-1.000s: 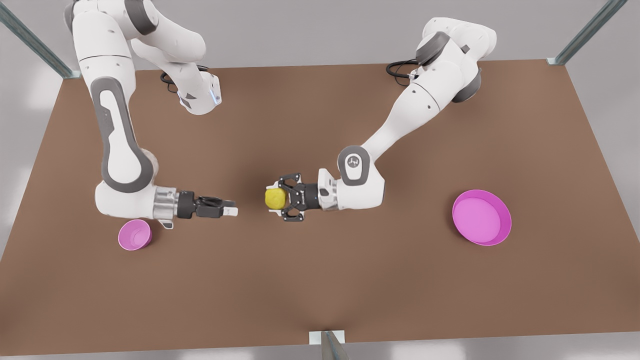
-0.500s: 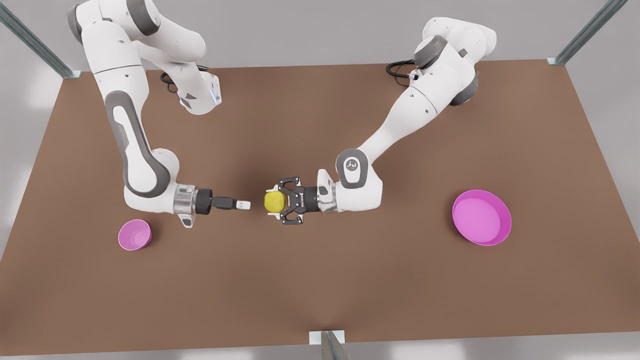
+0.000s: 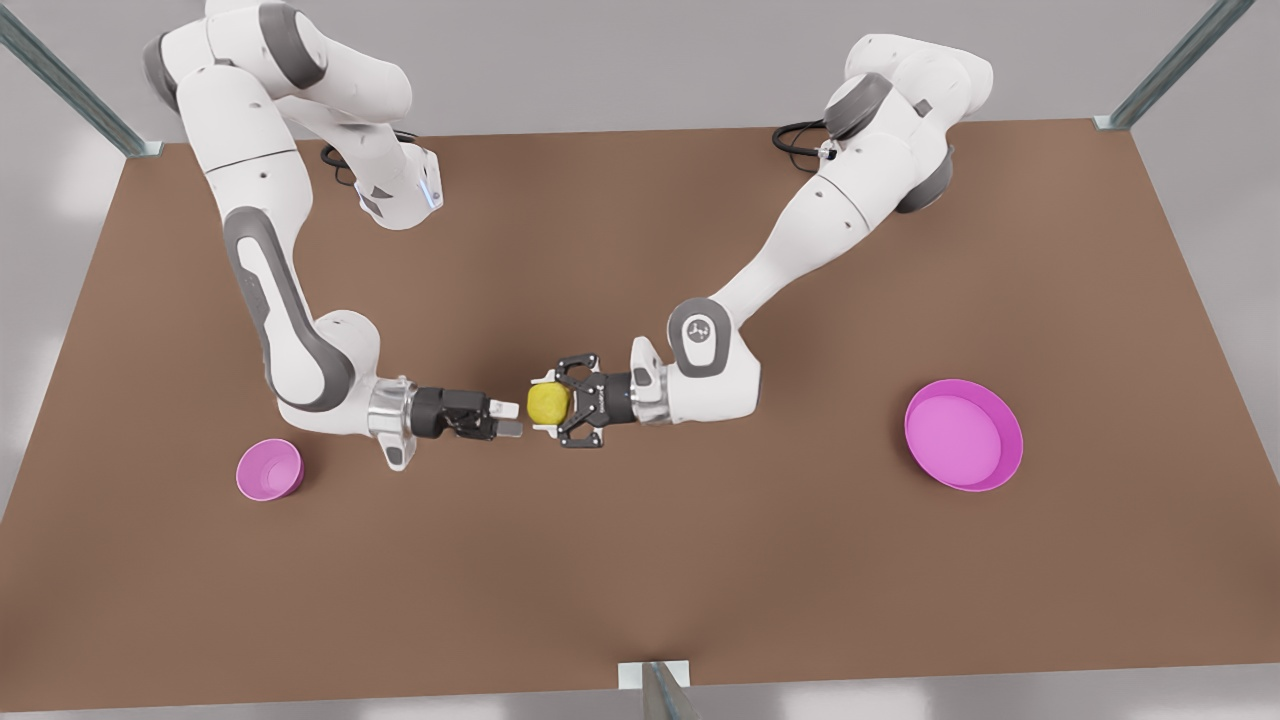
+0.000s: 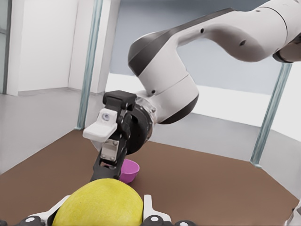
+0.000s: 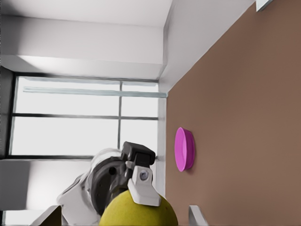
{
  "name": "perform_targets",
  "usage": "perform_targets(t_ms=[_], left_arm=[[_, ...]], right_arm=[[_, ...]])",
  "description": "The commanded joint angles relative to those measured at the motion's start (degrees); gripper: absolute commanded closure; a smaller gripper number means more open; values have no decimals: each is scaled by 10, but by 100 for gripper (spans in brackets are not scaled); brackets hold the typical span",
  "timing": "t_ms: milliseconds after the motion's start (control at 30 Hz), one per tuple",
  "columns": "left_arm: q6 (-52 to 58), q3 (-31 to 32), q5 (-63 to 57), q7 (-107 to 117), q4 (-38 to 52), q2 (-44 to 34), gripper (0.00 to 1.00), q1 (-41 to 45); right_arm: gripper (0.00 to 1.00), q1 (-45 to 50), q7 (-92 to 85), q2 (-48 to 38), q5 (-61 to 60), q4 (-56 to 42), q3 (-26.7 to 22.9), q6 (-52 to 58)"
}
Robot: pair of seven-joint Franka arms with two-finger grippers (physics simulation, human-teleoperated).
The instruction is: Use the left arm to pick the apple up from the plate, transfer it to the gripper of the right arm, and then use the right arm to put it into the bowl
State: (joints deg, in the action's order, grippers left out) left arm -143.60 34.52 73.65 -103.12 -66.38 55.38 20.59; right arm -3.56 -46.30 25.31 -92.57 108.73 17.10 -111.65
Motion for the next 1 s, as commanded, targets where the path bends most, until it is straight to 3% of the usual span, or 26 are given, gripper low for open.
perform_targets(t_ms=[0, 967], left_arm=[[0, 0, -2, -36, 0, -1, 37, 1], [0, -4, -3, -36, 0, 2, 37, 0]], right_arm=[[0, 2, -154, -1, -2, 2, 2, 13], [0, 37, -151, 26, -20, -3, 16, -33]])
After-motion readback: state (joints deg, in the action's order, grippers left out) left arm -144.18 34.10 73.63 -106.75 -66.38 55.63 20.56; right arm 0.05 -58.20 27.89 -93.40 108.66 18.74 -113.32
